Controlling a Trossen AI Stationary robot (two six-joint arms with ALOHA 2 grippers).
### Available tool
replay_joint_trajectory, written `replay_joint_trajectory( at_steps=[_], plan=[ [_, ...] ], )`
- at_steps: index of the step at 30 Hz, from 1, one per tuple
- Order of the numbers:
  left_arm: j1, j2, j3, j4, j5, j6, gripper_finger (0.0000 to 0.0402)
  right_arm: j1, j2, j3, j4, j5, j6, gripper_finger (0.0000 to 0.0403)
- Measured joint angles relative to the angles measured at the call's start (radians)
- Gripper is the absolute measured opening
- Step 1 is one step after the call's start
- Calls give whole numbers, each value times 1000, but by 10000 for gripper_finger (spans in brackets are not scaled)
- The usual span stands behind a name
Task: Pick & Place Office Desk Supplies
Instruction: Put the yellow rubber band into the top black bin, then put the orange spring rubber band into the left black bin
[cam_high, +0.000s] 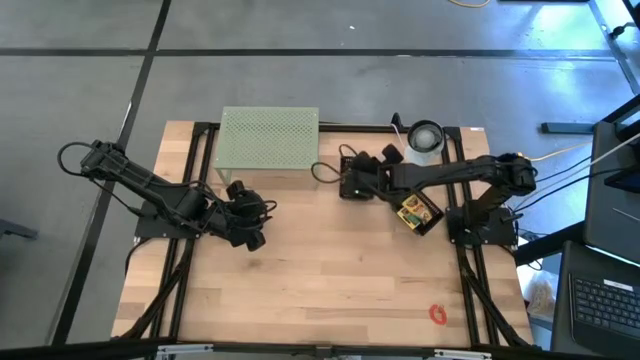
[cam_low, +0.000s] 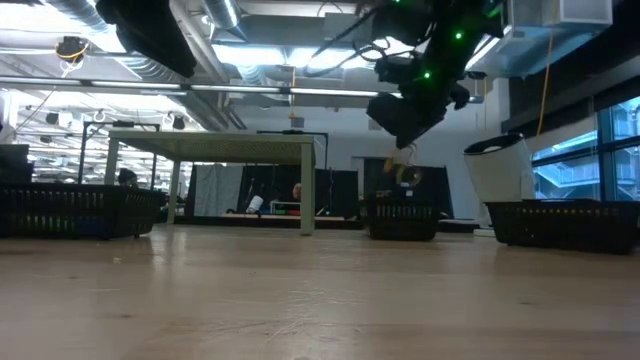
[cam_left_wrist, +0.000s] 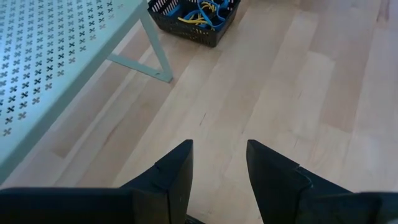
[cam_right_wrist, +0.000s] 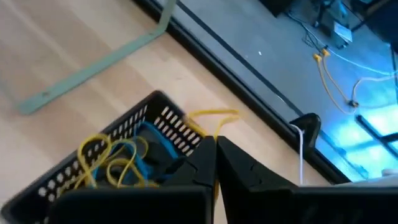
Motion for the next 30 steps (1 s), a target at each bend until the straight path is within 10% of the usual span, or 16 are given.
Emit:
replay_joint_trajectory(
  at_steps=[21,30],
  plan=[
    [0,0,0,0,4,14,143,-65,-27,0,9,-244,22,189],
    [0,0,0,0,6,14,143,-12,-146,0,-28,-381,28,195]
  ],
)
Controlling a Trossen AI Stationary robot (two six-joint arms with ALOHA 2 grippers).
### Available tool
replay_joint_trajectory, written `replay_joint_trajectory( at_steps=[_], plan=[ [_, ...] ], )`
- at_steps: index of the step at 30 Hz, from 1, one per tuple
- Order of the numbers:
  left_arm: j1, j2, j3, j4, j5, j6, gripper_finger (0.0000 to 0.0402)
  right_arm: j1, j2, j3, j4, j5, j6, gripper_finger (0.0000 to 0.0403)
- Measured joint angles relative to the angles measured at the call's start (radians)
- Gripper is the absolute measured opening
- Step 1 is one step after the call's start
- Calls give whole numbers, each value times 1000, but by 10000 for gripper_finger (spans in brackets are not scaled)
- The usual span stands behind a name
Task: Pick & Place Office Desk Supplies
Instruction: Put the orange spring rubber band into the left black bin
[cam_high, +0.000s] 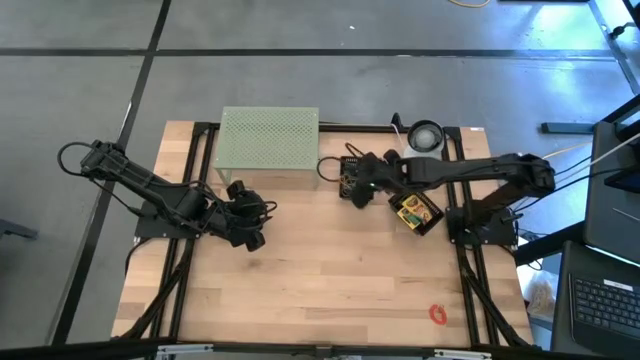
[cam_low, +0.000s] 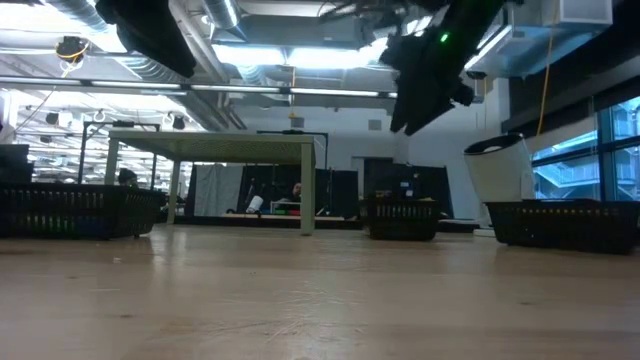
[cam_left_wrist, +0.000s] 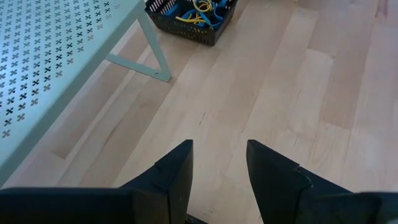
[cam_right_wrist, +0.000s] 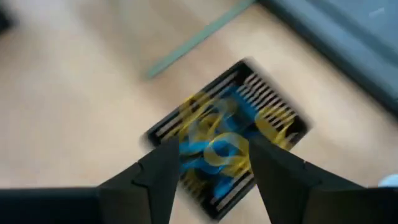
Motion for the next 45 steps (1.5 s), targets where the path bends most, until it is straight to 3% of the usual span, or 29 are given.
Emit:
replay_joint_trajectory(
  at_steps=[7,13,16,22,29,37,45],
  plan=[
    [0,0,0,0,0,0,143,141,-58,1,-123,-356,171,176],
    [0,0,0,0,0,0,143,378,-37,0,-170,-568,394,164],
    [0,0,0,0,-1,1,143,504,-36,0,-169,-583,558,160],
    [0,0,0,0,-4,1,143,741,-3,0,-164,-421,1011,157],
    [0,0,0,0,-27,1,143,907,107,0,-163,-513,1352,157],
    [0,0,0,0,-30,1,143,962,224,0,-163,-693,1410,157],
    [0,0,0,0,-30,1,143,965,321,0,-163,-800,1273,157]
  ],
)
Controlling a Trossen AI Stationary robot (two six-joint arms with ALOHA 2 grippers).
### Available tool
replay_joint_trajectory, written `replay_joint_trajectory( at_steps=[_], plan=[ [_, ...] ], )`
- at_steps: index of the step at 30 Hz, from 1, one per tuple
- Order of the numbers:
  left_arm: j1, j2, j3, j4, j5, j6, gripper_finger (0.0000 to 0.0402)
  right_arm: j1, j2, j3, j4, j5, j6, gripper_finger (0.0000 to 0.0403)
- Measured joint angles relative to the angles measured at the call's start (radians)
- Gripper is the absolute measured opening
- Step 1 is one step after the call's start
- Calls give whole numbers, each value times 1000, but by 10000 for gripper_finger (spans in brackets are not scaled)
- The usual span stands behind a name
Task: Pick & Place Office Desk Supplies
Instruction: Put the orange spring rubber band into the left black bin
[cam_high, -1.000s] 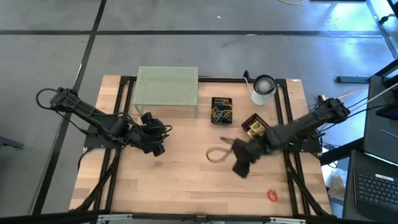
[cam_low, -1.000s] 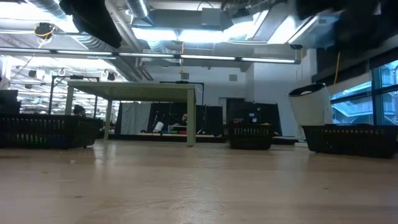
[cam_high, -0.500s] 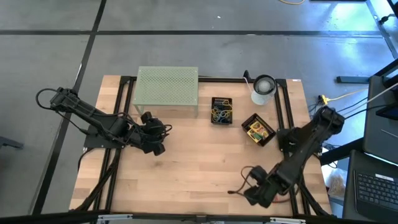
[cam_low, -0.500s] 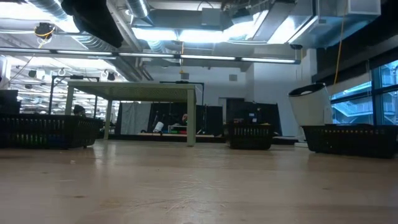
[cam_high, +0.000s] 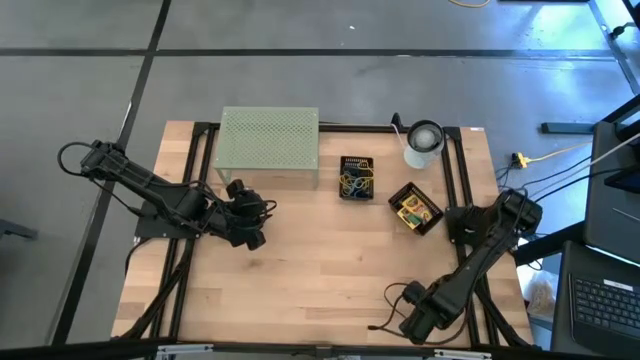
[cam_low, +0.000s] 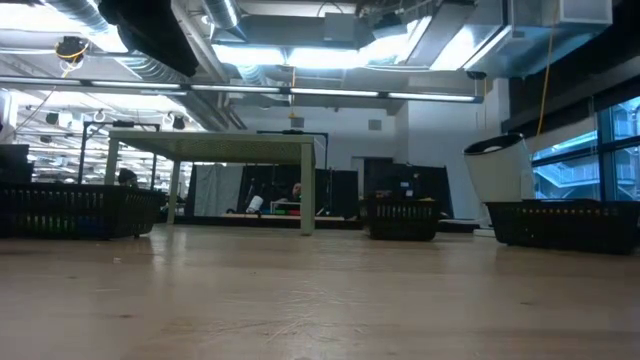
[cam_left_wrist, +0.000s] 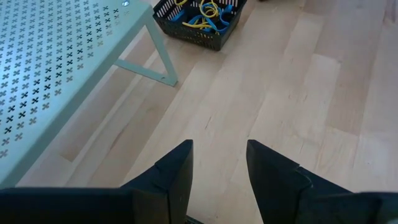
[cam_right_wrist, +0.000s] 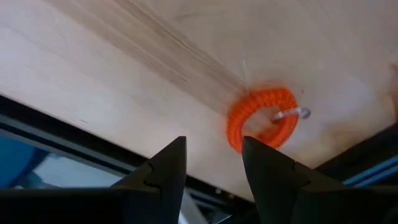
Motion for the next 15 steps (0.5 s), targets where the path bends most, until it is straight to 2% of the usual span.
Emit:
replay_joint_trajectory(
  at_steps=[5,11,15],
  plan=[
    [0,0,0,0,0,0,143,0,26,0,-1,-7,-69,157],
    [0,0,0,0,0,0,143,2,33,-20,5,-9,-79,157],
    [0,0,0,0,0,0,143,8,33,-85,34,-74,-75,157]
  ],
)
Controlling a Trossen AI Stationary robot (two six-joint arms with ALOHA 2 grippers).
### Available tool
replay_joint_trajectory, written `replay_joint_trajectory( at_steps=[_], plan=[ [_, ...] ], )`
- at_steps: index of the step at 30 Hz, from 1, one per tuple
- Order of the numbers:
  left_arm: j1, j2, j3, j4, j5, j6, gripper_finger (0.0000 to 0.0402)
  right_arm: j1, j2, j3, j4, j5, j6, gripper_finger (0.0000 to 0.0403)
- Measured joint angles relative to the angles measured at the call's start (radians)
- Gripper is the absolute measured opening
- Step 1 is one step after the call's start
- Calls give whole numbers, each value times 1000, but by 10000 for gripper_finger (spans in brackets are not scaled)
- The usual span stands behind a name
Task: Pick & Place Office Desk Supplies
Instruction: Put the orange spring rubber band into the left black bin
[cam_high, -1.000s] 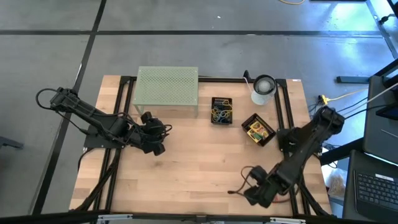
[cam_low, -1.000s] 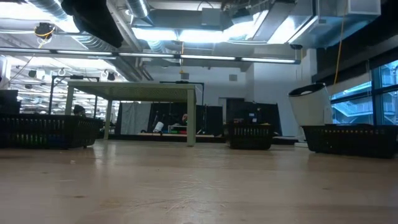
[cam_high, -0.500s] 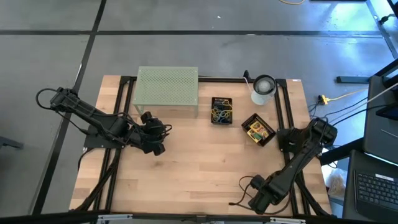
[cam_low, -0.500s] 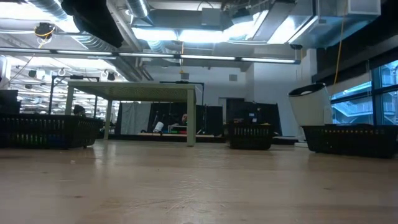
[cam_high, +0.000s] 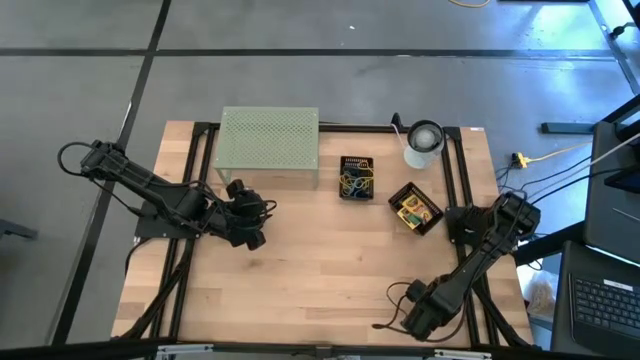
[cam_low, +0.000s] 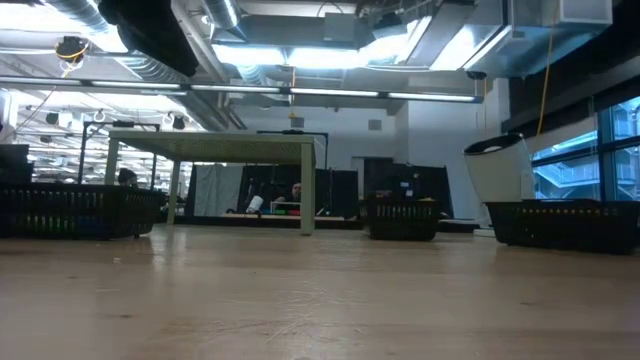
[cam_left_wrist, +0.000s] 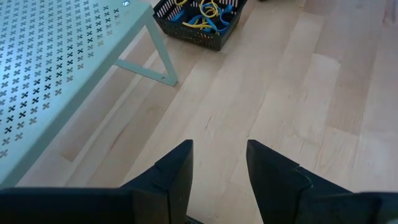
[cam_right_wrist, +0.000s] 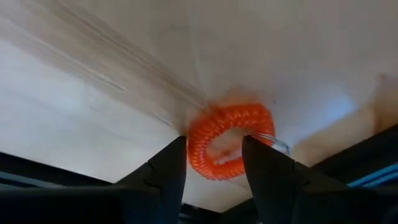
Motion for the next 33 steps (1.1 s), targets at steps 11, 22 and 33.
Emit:
replay_joint_trajectory(
  at_steps=[11,22,33],
  plan=[
    [0,0,0,0,1,0,143,-5,-8,-74,147,-18,-16,136],
    [0,0,0,0,0,0,143,-27,-6,-74,164,24,-34,18],
    [0,0,0,0,0,0,143,-68,-60,-50,180,283,-151,7]
  ],
)
